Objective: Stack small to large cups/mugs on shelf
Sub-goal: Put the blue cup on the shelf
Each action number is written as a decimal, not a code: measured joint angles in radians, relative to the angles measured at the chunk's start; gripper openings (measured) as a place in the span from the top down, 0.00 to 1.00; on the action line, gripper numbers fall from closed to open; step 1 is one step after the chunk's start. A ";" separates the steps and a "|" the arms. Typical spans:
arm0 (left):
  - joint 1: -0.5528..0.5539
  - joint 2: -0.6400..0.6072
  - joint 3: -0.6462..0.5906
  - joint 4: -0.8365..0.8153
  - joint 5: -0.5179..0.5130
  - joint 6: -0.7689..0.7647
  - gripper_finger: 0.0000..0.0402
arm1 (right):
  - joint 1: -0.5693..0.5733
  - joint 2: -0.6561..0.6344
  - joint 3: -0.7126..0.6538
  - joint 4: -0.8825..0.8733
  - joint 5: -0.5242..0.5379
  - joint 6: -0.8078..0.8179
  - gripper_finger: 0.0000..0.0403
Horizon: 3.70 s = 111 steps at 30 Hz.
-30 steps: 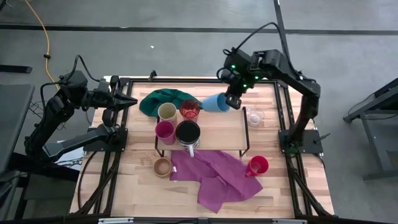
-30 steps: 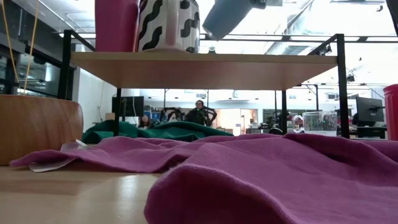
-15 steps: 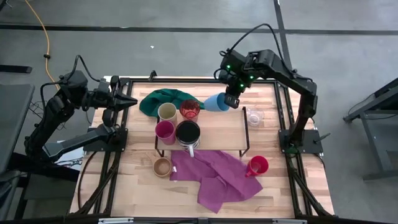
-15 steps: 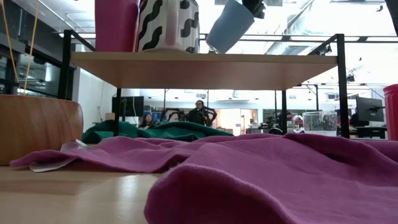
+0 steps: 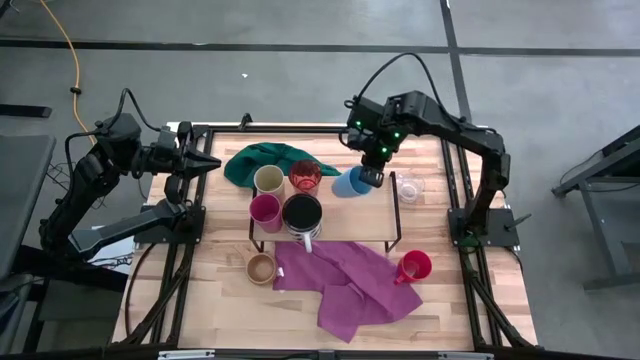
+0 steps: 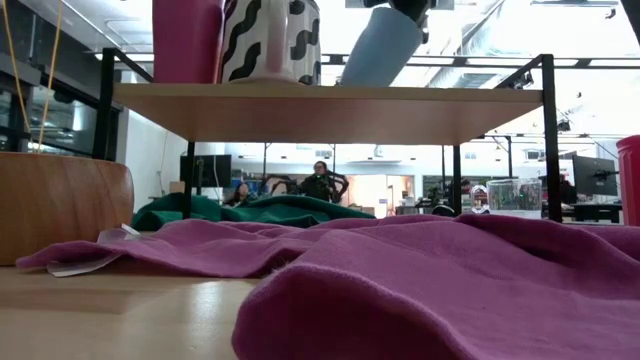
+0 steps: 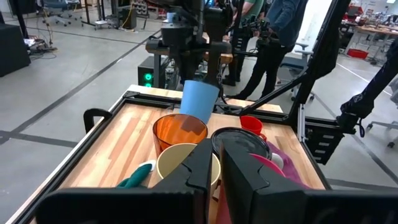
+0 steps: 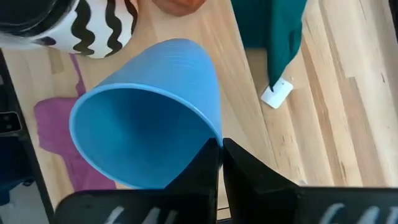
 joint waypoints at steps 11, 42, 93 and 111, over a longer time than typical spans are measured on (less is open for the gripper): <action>0.000 0.000 0.000 0.000 0.000 0.013 0.94 | 0.006 0.005 -0.009 0.000 0.003 0.015 1.00; 0.000 0.000 0.000 -0.032 0.003 0.041 0.94 | 0.013 0.062 -0.009 0.035 0.000 -0.001 1.00; 0.000 0.000 0.000 -0.032 0.003 0.056 0.94 | 0.013 0.068 -0.009 0.093 -0.023 -0.008 0.92; 0.000 0.000 0.000 -0.032 0.003 0.056 0.94 | 0.013 0.068 -0.009 0.202 -0.016 0.015 0.86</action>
